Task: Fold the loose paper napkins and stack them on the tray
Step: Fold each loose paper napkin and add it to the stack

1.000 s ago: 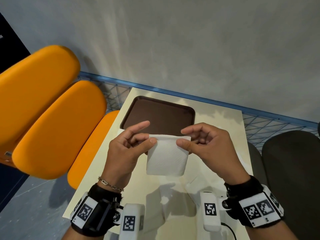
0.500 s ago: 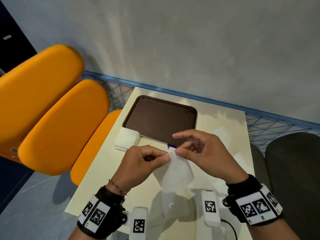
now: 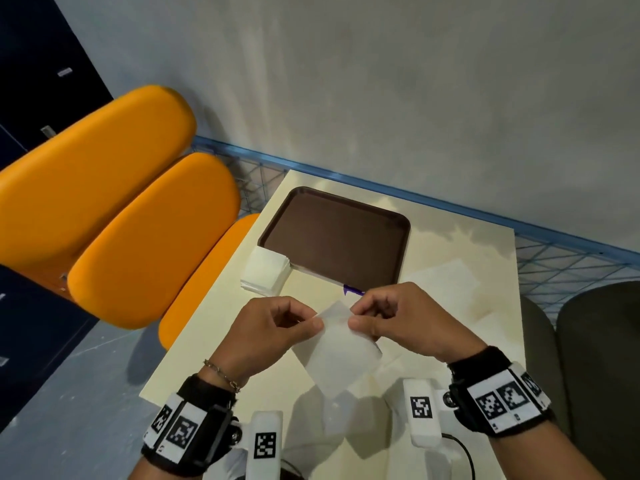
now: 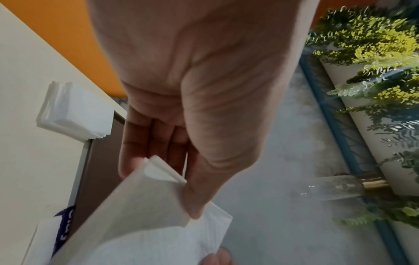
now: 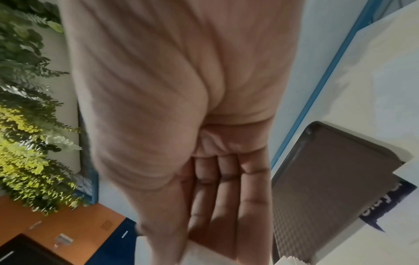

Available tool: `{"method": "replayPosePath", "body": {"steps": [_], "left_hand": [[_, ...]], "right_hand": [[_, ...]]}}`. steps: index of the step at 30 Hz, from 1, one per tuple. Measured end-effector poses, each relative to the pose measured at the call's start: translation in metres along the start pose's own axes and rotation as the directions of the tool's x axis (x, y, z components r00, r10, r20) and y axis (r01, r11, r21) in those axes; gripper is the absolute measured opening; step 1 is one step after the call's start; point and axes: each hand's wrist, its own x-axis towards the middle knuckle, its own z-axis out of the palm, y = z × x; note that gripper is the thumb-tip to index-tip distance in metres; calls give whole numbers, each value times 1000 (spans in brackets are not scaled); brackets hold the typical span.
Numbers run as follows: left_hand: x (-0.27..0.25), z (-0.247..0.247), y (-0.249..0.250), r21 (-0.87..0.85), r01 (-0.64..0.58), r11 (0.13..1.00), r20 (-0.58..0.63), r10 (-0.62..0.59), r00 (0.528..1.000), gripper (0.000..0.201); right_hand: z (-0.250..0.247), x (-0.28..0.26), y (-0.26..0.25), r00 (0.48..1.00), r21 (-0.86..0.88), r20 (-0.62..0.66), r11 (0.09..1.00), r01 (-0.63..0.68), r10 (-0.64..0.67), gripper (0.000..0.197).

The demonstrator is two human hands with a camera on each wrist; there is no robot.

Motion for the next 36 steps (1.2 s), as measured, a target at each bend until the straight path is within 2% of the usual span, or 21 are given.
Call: {"method": "replayPosePath", "body": {"steps": [3,4,6,10,16,19,21,24,26,28,30,31,33,35,36], "left_hand": [[-3,3,-6,-97,26,995,40,-22,999,9],[-4,4,-8,-117,25,993,52,-19,998,7],[-2,4,-10,-122,23,992,63,-16,998,4],[10,-8,-20,-168,78,983,54,-69,996,3],[42,-41,-43,-255,179,950,52,-172,984,3],[58,-58,-56,-191,198,961,89,-184,979,5],[71,-67,-68,-106,175,979,118,-162,980,12],[88,-73,-82,-8,132,991,64,-132,989,26],[101,-80,-90,-72,165,984,-16,-167,986,30],[111,-86,-97,-251,210,945,-75,-235,969,28],[120,-89,-107,-452,235,860,-105,-313,944,27],[125,-91,-112,-551,251,796,-104,-363,926,17],[135,-92,-122,-682,282,675,-77,-450,889,20],[147,-93,-136,-752,317,579,-60,-538,841,16],[154,-94,-144,-751,329,572,-75,-569,819,22]], "right_hand": [[5,8,2,986,-23,167,1000,3,0,43],[9,10,2,973,-18,230,1000,5,0,46],[16,17,3,957,-41,290,999,12,1,36],[14,32,9,973,6,213,996,-92,88,21],[21,69,14,960,39,192,976,-216,205,8],[28,96,13,962,-72,133,971,-230,238,6],[39,117,8,957,-188,163,960,-208,239,5],[54,148,4,951,-253,199,949,-185,238,5],[62,172,8,952,-177,198,964,-198,232,13],[69,191,13,945,-16,178,961,-275,274,30],[81,205,23,917,157,225,917,-366,328,39],[88,211,29,901,187,261,898,-399,346,40],[104,223,42,881,196,268,873,-446,390,35],[116,236,53,878,241,165,845,-478,449,25],[120,244,58,873,275,91,830,-484,479,20]]}}
